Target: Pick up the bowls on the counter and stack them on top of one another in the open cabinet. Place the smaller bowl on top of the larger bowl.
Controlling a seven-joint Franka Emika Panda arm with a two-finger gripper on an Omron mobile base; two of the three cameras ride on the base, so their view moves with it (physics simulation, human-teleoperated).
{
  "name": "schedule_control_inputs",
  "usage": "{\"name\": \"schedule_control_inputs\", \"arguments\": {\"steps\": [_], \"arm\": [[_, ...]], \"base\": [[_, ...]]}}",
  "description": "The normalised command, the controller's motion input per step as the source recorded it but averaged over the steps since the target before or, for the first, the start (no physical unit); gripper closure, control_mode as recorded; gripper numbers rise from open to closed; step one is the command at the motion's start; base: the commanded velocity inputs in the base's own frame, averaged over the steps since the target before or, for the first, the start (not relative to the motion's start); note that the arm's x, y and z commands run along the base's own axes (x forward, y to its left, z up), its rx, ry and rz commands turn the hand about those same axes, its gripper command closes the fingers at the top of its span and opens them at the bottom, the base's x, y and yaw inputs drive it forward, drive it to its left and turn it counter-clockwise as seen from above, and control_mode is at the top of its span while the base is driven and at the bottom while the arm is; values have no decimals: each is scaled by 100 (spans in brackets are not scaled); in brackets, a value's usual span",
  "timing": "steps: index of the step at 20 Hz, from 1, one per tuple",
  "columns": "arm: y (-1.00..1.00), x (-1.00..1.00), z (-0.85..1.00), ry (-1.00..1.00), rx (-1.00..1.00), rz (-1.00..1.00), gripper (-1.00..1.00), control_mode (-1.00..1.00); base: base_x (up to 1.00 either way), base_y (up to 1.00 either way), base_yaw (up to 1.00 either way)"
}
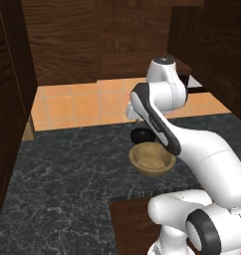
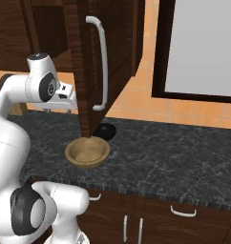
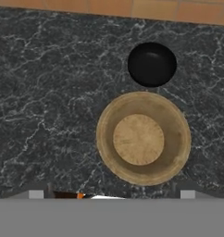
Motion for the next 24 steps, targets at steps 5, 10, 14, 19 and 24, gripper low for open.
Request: {"name": "schedule_control_inputs", "arguments": {"steps": [5,10,14,19,24], "arm": [[-11,5,-59,-3,-9,0,-100,-100],[-46,15,-52,-16,-4,5,-100,-100],[-36,42,-32,-3,-1,7,-100,-100],[-8,69,-26,0,0,1,-100,-100],[30,85,-33,0,0,-4,-100,-100]], "base": [[0,0,0],[0,0,0],[0,0,0],[0,0,0],[0,0,0]]}}
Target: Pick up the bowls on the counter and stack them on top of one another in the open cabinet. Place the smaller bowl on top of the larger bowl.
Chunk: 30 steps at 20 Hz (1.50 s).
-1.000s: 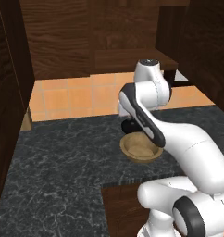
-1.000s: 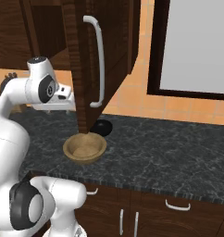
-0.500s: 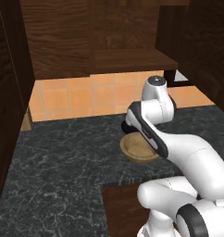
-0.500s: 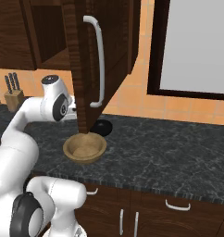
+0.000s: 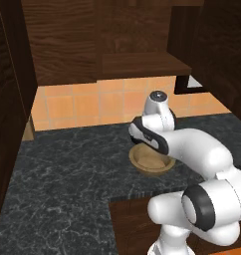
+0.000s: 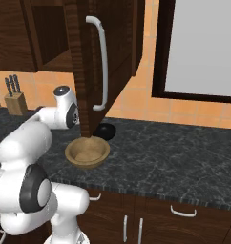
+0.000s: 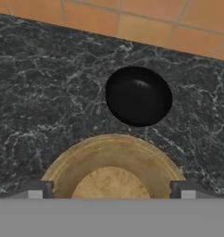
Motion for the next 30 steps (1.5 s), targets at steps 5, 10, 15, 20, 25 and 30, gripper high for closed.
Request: {"name": "schedule_control_inputs", "arguments": {"steps": [5,10,15,20,25,30], "arm": [[12,44,-19,3,0,-2,-100,-100],[0,0,0,0,0,0,-100,-100],[0,0,0,0,0,0,-100,-100],[0,33,-8,11,0,-8,-100,-100],[15,95,-26,22,-4,-17,-100,-100],[1,22,-20,10,0,-3,-100,-100]], "base": [[0,0,0],[0,0,0],[0,0,0],[0,0,0],[0,0,0],[0,0,0]]}}
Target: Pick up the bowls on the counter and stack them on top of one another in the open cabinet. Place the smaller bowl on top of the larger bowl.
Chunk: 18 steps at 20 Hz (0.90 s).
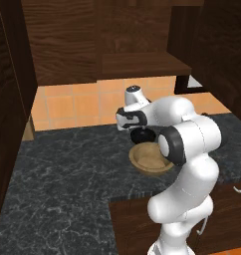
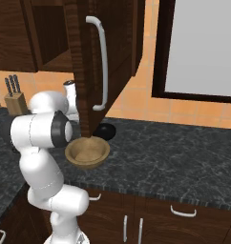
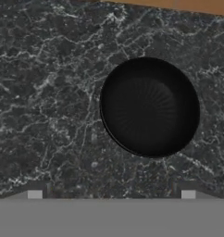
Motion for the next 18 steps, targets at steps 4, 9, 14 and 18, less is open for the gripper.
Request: {"name": "schedule_control_inputs", "arguments": {"steps": [4,9,14,18], "arm": [[-13,0,-51,-1,0,0,-100,-100],[0,7,-46,0,0,0,-100,-100],[0,19,-36,-5,-2,0,-100,-100],[0,29,-21,-4,-1,0,-100,-100]], "base": [[0,0,0],[0,0,0],[0,0,0],[0,0,0]]}}
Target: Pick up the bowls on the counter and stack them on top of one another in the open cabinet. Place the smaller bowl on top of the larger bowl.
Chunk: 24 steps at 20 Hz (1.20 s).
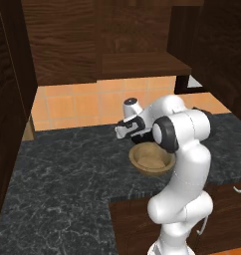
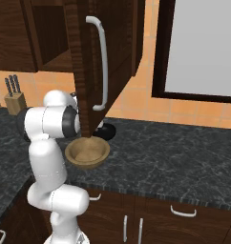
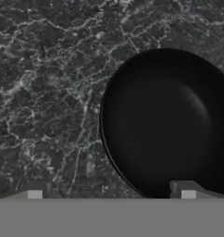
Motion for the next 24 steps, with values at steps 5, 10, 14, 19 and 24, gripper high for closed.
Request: {"name": "schedule_control_inputs", "arguments": {"steps": [5,10,14,19,24], "arm": [[-1,41,-20,-2,-1,0,-100,-100],[-3,28,-14,0,0,0,-100,-100],[-29,1,-13,0,0,0,-100,-100],[-27,0,-11,-1,0,0,100,-100],[0,0,0,0,0,0,100,-100]], "base": [[0,0,0],[0,0,0],[0,0,0],[0,0,0],[0,0,0]]}}
